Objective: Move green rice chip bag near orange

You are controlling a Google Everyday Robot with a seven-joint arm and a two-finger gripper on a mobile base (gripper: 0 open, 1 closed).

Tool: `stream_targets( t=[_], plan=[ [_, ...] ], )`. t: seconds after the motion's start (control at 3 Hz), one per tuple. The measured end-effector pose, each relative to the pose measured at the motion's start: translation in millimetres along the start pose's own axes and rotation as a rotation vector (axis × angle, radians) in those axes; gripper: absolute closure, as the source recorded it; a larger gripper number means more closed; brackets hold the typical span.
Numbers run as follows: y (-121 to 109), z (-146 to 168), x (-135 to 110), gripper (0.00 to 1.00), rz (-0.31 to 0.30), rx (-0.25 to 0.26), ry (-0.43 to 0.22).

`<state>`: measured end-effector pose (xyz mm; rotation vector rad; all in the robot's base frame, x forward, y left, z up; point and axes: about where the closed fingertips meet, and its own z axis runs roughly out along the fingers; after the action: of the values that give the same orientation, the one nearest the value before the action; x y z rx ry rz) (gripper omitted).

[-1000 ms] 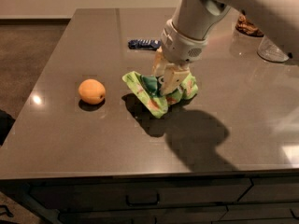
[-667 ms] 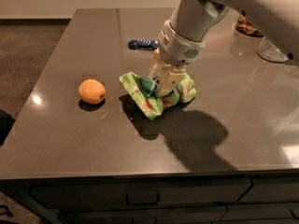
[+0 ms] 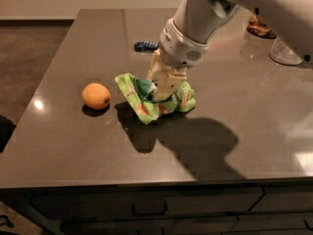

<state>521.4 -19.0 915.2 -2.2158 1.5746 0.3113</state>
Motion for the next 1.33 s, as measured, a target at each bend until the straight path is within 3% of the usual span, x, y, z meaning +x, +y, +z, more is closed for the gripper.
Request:
stream_targets(
  t=[0.67, 1.33],
  plan=[
    [-1.7, 7.1, -25.0, 0.51, 0.002, -0.009, -0.056],
    [0.6, 11.1, -31.6, 0.05, -0.003, -0.02, -0.068]
  ],
)
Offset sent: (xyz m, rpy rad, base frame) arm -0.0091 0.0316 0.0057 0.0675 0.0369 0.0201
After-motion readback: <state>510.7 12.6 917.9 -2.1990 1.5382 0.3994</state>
